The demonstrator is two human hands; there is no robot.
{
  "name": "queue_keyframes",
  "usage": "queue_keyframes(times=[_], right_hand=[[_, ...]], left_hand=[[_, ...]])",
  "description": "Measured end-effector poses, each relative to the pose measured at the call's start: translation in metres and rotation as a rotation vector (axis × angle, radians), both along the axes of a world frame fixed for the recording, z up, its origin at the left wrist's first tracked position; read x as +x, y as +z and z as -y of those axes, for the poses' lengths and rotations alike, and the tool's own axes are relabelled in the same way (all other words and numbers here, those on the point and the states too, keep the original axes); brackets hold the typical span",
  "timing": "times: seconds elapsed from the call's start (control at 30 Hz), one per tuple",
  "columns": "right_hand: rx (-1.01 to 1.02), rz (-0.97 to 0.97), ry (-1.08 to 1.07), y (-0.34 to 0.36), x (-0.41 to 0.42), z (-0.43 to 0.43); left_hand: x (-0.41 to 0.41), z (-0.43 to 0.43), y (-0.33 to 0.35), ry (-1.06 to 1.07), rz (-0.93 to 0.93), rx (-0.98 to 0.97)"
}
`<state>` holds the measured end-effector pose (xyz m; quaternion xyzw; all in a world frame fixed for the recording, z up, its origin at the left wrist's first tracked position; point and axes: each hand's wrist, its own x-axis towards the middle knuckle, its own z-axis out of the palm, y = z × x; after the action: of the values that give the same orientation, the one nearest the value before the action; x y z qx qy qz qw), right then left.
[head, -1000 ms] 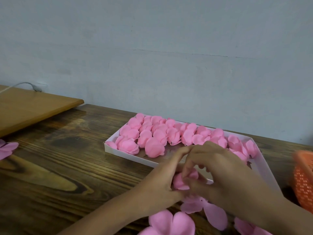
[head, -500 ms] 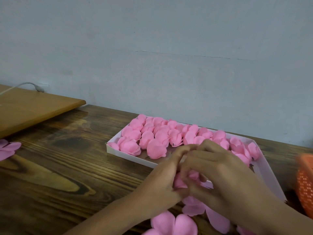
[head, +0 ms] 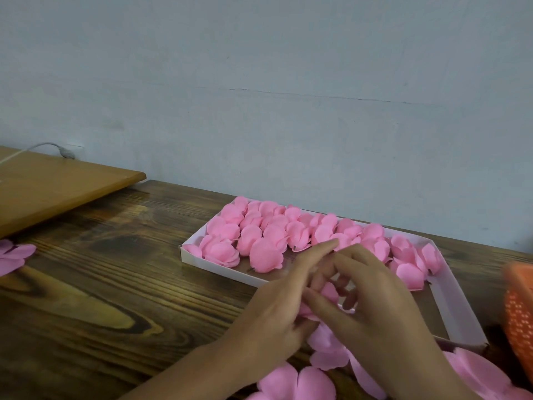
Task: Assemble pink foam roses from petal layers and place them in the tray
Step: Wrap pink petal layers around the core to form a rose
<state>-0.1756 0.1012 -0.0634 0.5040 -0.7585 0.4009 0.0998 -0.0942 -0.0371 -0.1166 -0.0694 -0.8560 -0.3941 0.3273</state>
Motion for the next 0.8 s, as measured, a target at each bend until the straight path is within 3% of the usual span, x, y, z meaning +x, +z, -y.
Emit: queue_keyframes(times=[0.13, 0.3, 0.53, 0.7, 0.8], right_hand=[[-0.148, 0.24, -0.035, -0.002, 0.0, 0.001], [-0.169, 0.501, -0.021, -0.005, -0.008, 0.002], [-0.125, 0.687, -0.046, -0.006, -0.013, 0.005], [-0.18, 0.796, 0.076, 0.0, -0.008, 0.001], [-0.222, 0.806, 0.072, 0.004, -0.01, -0.003]], left_hand=[[0.002, 0.001, 0.0, 0.035, -0.044, -0.072], [0.002, 0.001, 0.002, 0.078, -0.12, -0.186], [0.001, 0.002, -0.002, 0.168, -0.145, -0.344], [0.001, 0.001, -0.002, 0.166, -0.139, -0.101], [-0.001, -0.003, -0.001, 0.116, -0.17, 0.223]])
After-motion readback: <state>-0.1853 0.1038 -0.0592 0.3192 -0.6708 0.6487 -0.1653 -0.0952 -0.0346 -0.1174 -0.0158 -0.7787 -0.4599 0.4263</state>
